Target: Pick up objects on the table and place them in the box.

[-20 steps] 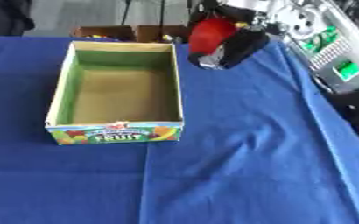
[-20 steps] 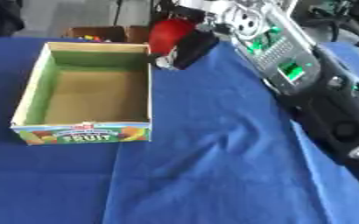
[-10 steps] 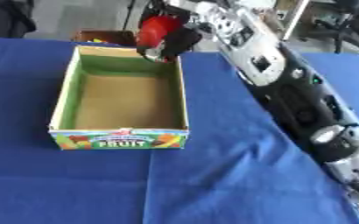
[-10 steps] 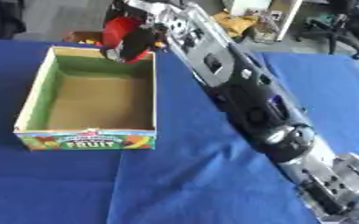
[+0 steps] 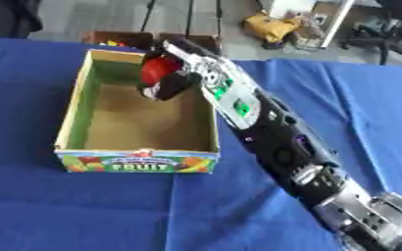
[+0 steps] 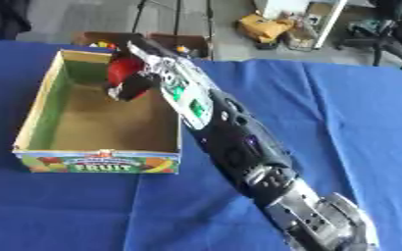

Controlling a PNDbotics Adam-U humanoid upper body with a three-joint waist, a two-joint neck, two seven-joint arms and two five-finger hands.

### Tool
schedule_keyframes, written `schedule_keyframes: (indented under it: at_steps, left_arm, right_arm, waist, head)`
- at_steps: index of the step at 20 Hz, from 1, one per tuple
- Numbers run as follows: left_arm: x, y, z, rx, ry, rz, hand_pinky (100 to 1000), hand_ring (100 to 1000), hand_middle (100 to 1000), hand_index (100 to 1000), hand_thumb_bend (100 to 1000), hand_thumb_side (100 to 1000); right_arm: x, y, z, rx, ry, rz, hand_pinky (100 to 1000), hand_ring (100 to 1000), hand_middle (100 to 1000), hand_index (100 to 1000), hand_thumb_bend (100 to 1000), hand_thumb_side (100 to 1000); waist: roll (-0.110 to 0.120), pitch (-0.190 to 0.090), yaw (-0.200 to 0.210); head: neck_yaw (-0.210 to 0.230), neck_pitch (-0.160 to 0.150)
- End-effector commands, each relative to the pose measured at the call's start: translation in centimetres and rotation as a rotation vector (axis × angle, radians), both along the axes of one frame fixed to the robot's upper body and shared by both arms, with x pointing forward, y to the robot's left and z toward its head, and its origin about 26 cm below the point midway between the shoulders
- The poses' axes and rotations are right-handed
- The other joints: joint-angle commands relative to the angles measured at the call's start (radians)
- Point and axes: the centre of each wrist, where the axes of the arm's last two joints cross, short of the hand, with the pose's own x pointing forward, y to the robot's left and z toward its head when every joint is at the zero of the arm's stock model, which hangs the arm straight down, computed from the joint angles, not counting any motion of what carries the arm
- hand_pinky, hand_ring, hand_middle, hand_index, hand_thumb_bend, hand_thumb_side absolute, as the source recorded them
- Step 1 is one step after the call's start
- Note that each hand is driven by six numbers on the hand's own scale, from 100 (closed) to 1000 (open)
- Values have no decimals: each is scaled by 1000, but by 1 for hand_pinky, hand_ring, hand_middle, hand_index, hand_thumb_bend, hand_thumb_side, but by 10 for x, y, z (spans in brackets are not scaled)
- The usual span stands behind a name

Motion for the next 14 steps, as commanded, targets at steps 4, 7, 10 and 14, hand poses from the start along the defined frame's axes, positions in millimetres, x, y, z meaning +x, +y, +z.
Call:
schedule_keyframes:
  at_steps: [4, 7, 10, 14]
  left_arm:
    - [-4, -3, 9, 0, -34, -19, 782, 894, 758, 810, 100, 1000]
    - [-4, -4, 9, -3, -33, -22, 782, 893, 758, 809, 100, 999]
    - [-4, -4, 9, -4, -33, -23, 781, 893, 758, 809, 100, 999]
    - [-4, -4, 9, -3, -31, -23, 777, 891, 756, 808, 100, 999]
  right_arm:
    - [12, -2, -17, 8, 8, -28, 478, 532, 562, 672, 100, 100]
    - [15, 3, -33, -15, 14, -65, 481, 541, 569, 672, 100, 100]
    - [17, 6, -46, -54, 21, -91, 497, 561, 588, 680, 100, 112]
    - [17, 10, -53, -143, 16, -87, 506, 591, 607, 700, 100, 360]
  waist:
    - [7, -14, 8]
    - [11, -12, 9]
    - [14, -12, 9]
    - [16, -11, 8]
  head:
    - [-9, -21]
    - [-15, -25]
    - [-17, -27]
    - [-16, -25]
